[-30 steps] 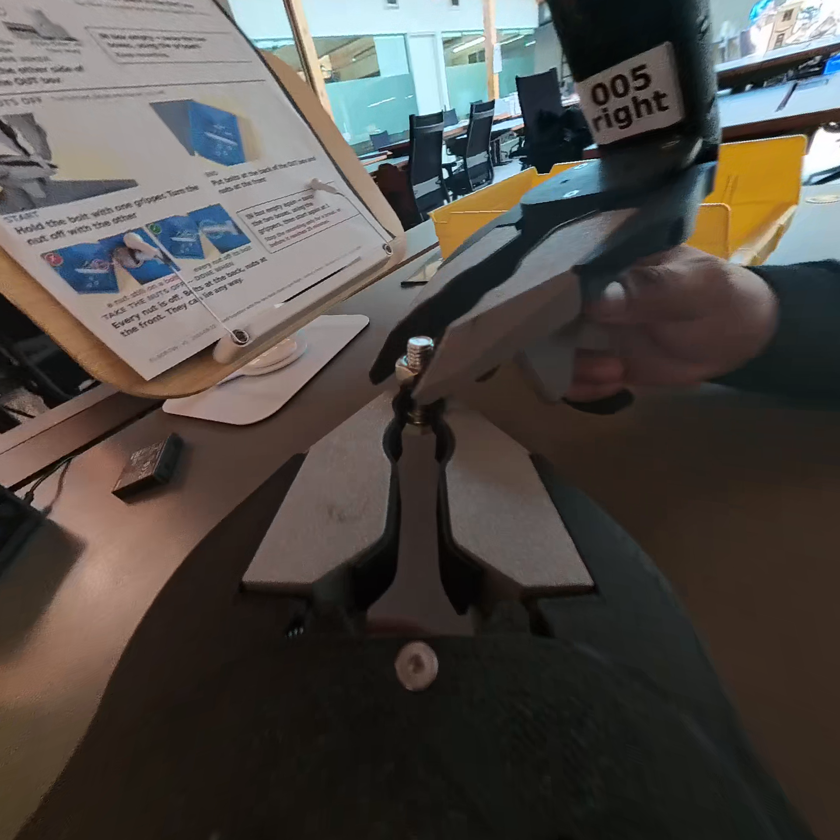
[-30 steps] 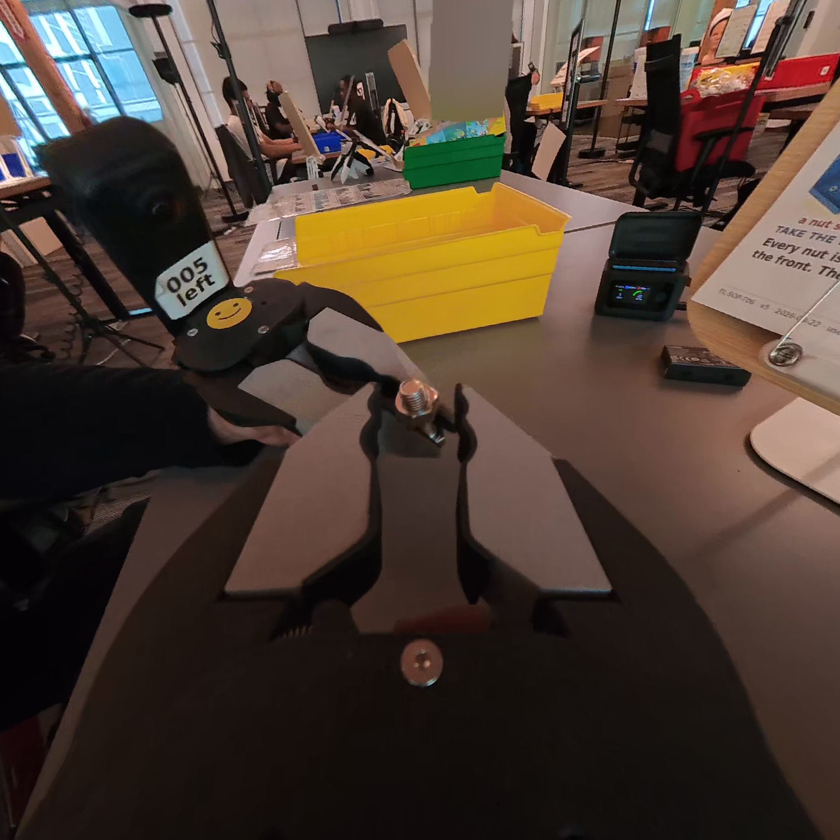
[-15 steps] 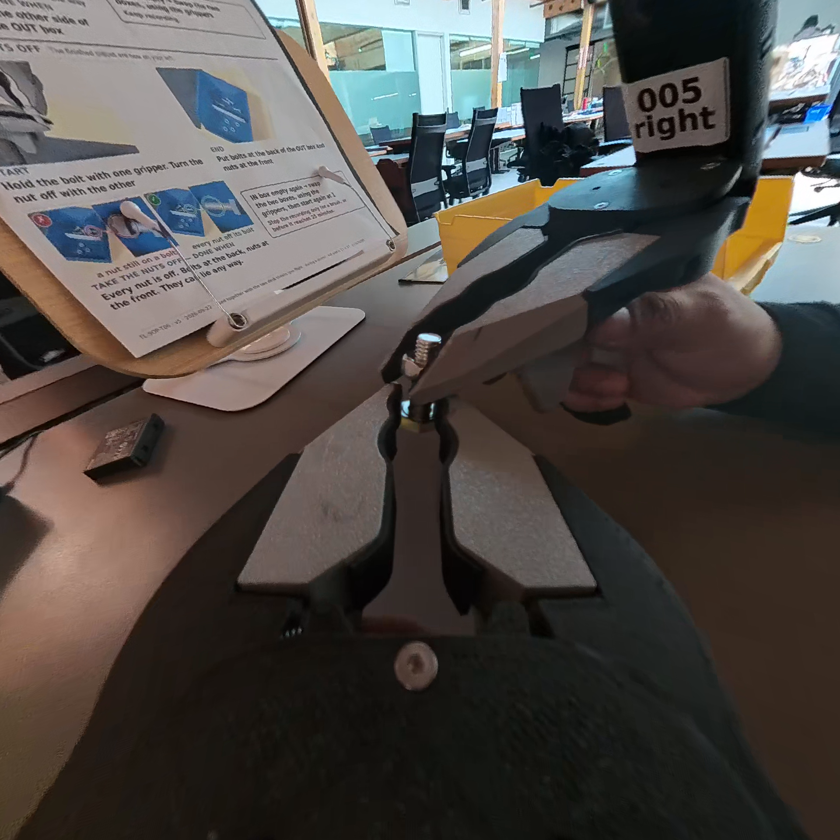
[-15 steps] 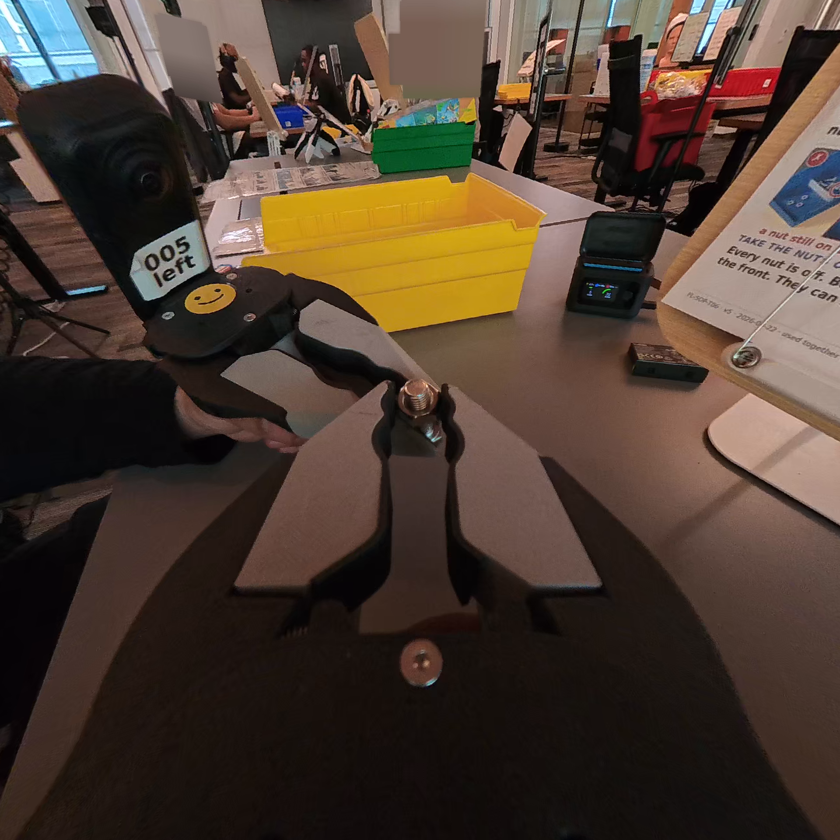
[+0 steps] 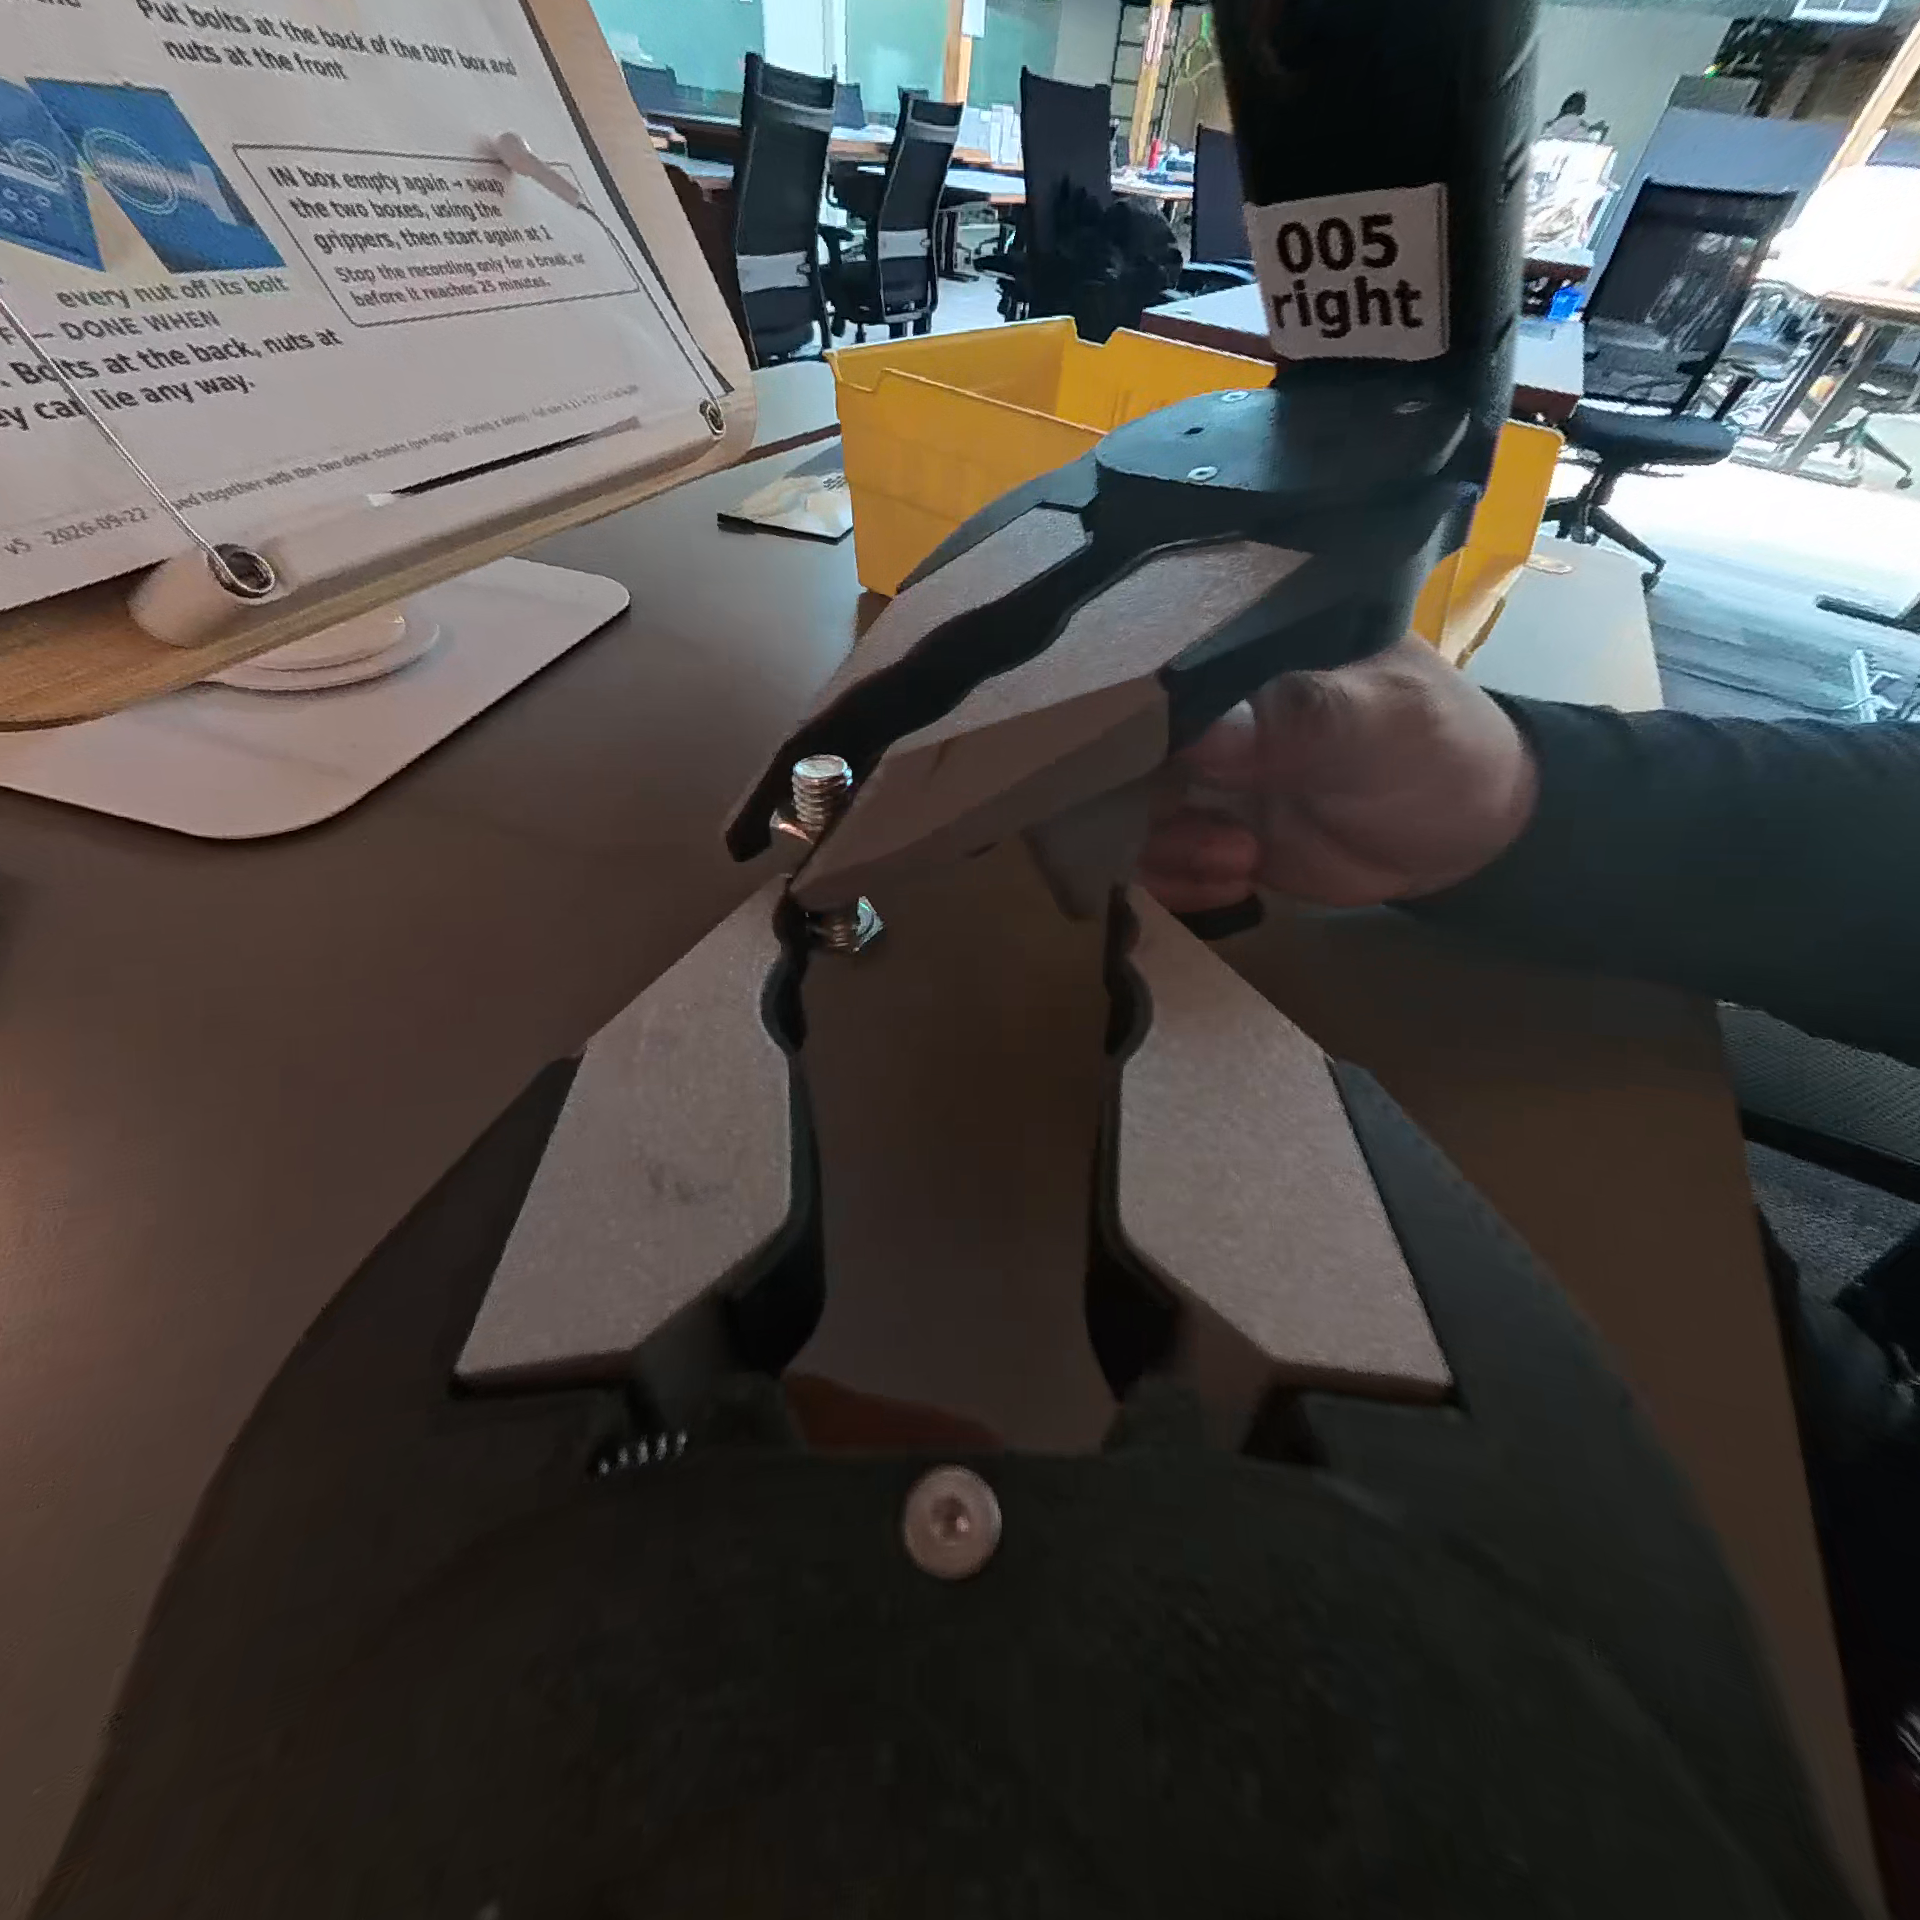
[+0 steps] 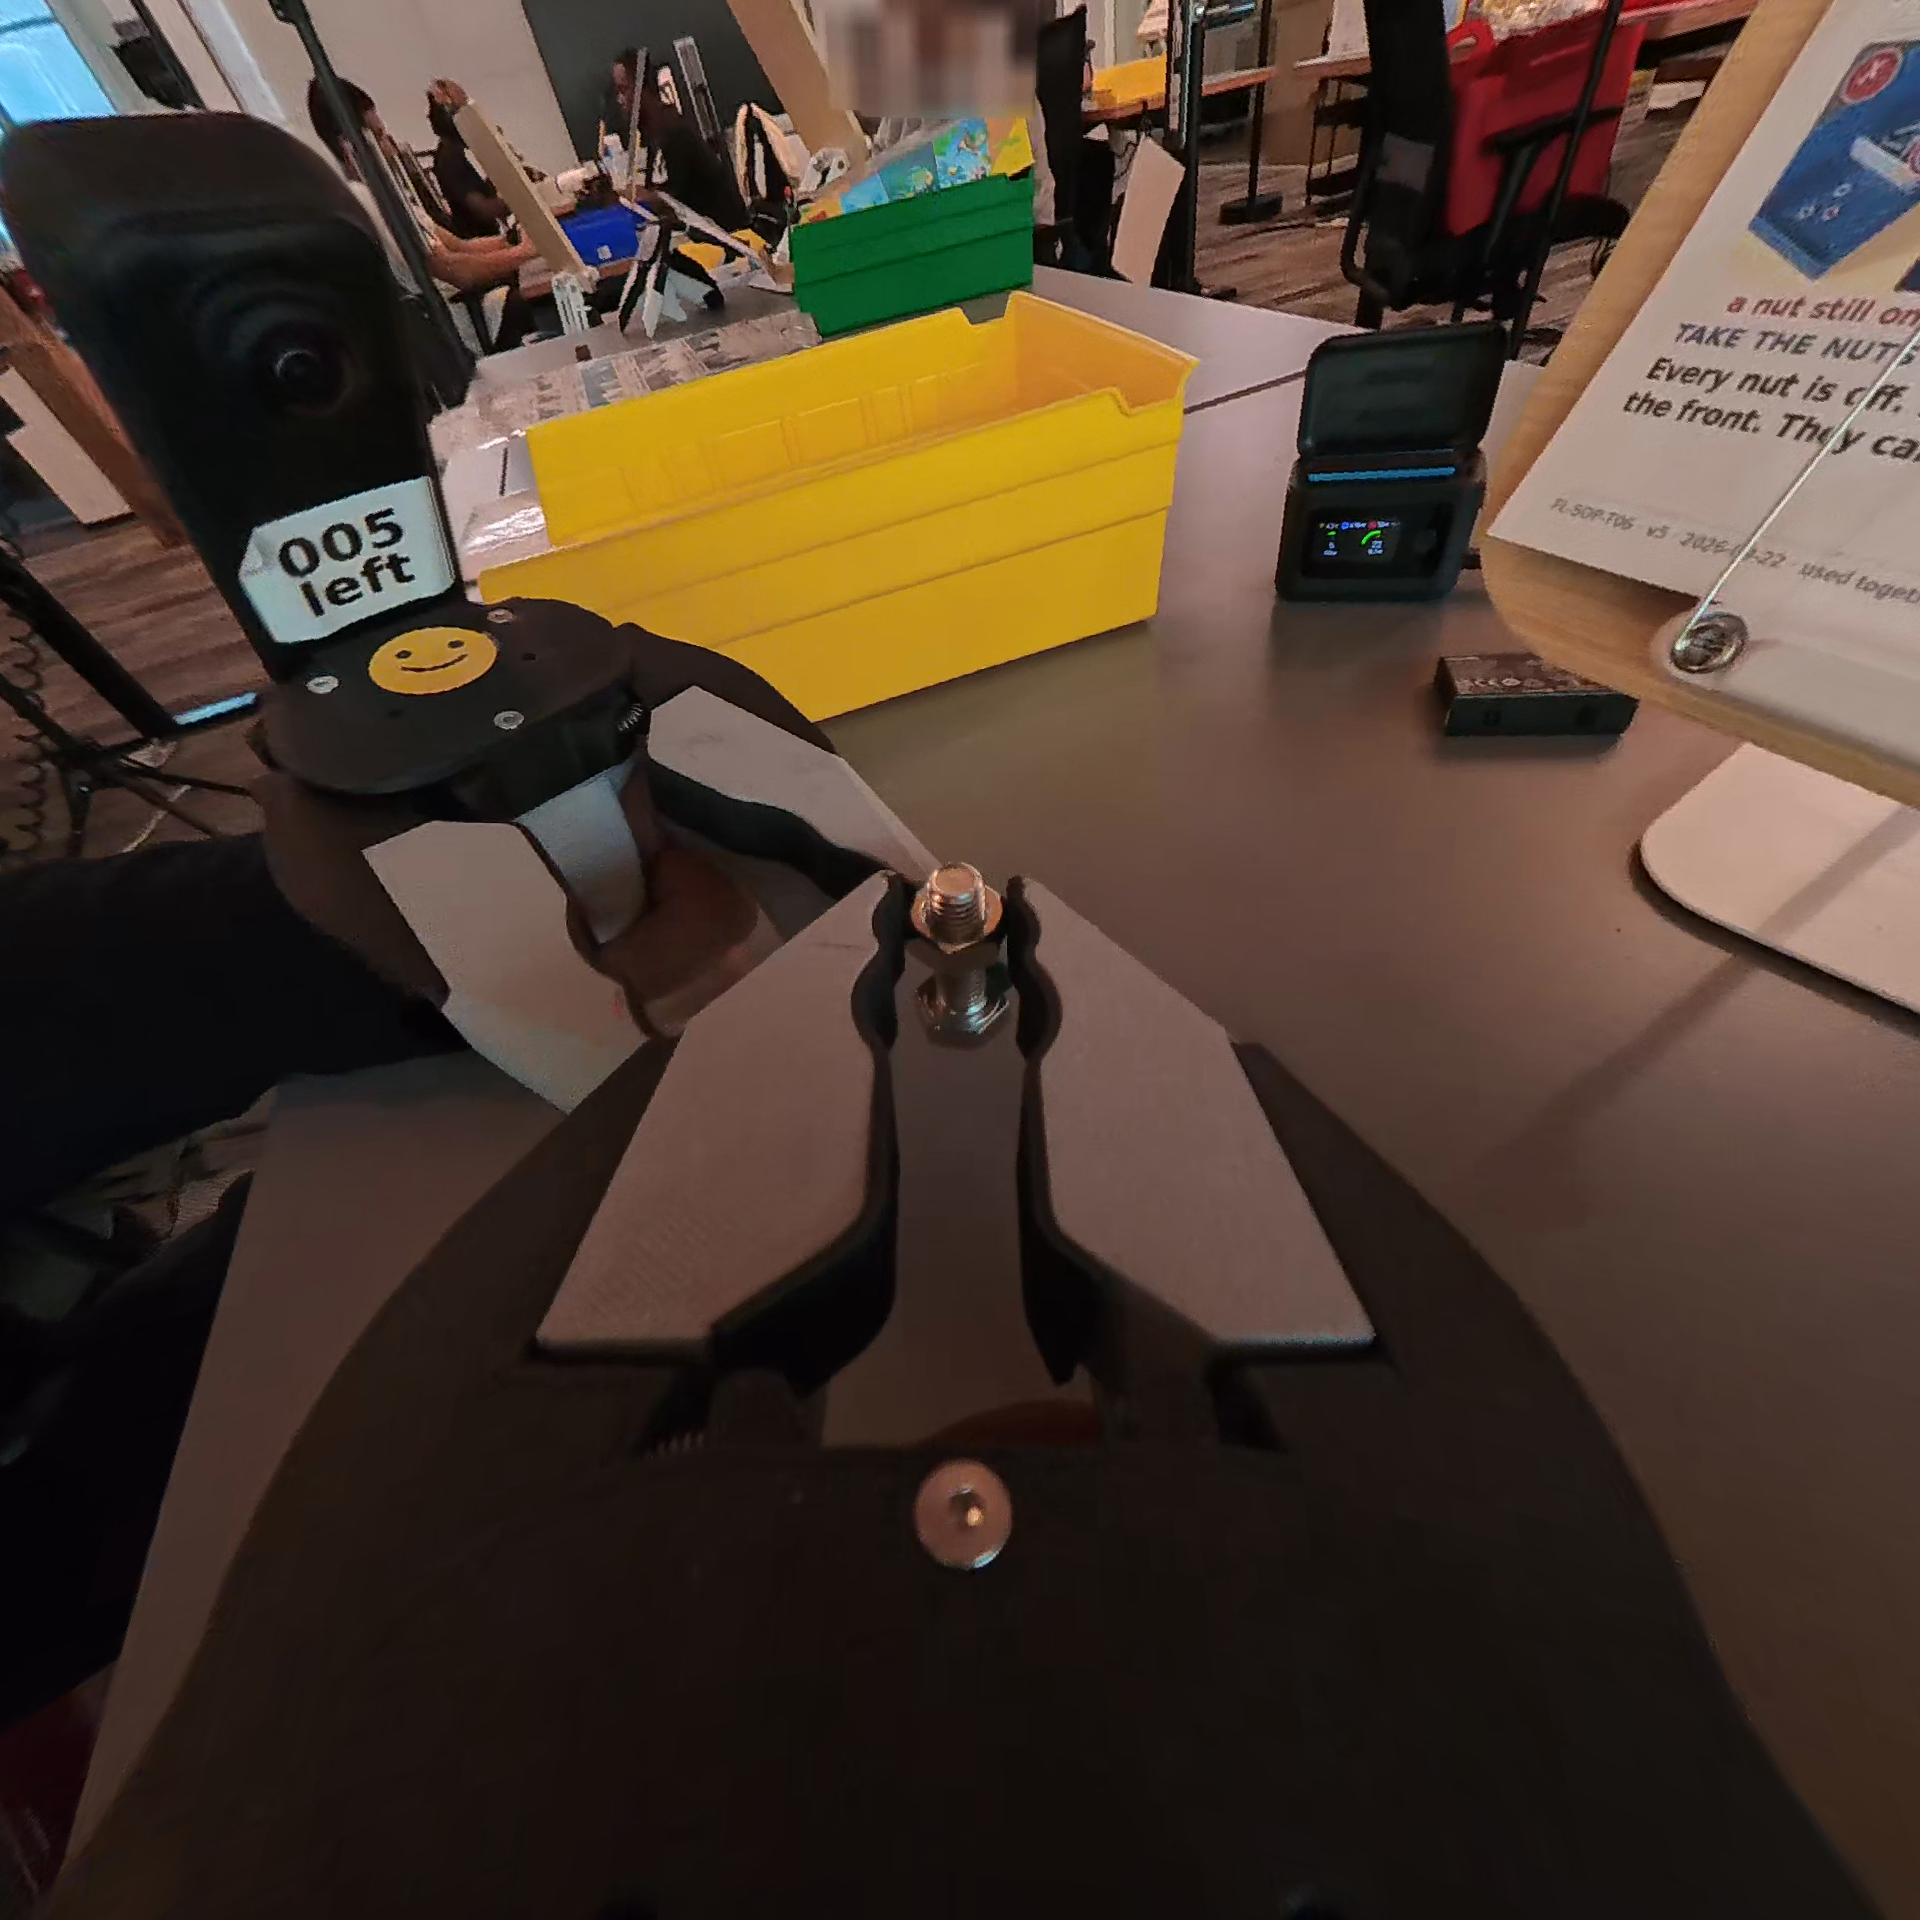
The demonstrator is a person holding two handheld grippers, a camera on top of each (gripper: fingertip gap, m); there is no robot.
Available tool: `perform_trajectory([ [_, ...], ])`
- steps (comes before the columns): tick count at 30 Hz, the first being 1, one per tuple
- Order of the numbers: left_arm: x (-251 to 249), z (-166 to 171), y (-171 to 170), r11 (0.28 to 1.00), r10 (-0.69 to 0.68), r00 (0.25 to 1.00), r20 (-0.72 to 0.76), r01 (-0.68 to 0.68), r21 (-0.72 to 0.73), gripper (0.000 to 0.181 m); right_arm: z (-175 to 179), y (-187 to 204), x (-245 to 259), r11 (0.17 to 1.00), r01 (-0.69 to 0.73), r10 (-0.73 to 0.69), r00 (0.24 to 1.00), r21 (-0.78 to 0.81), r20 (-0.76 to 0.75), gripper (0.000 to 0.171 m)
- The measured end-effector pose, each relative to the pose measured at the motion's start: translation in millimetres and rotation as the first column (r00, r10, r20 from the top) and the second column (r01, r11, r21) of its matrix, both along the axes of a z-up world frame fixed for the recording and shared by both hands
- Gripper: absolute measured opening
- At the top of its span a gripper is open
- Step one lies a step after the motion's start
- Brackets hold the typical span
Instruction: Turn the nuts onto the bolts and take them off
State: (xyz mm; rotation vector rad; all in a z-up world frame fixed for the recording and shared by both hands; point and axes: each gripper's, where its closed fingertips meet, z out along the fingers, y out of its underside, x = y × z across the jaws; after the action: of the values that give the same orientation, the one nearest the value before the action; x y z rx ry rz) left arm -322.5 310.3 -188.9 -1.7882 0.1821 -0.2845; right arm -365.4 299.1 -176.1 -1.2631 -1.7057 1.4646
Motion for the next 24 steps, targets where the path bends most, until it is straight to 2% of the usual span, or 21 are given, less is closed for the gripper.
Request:
perform_trajectory([
  [5,-4.6,4.3,-1.0,1.000,0.020,0.999,0.026,-0.021,0.023,0.046,1.1,0.7,1.0,0.998,0.023,-0.022,1.000,0.062,-0.015,0.015],
  [17,-7.3,5.6,-1.2,0.998,0.046,0.999,0.018,-0.047,0.035,0.038,5.0,-0.3,4.4,1.000,0.011,-0.010,1.000,0.025,-0.021,0.015],
  [24,-9.8,7.6,-1.7,0.997,0.063,0.998,0.022,-0.064,0.049,0.027,8.5,-3.0,6.4,1.000,-0.015,0.014,1.000,-0.020,-0.027,0.015],
])
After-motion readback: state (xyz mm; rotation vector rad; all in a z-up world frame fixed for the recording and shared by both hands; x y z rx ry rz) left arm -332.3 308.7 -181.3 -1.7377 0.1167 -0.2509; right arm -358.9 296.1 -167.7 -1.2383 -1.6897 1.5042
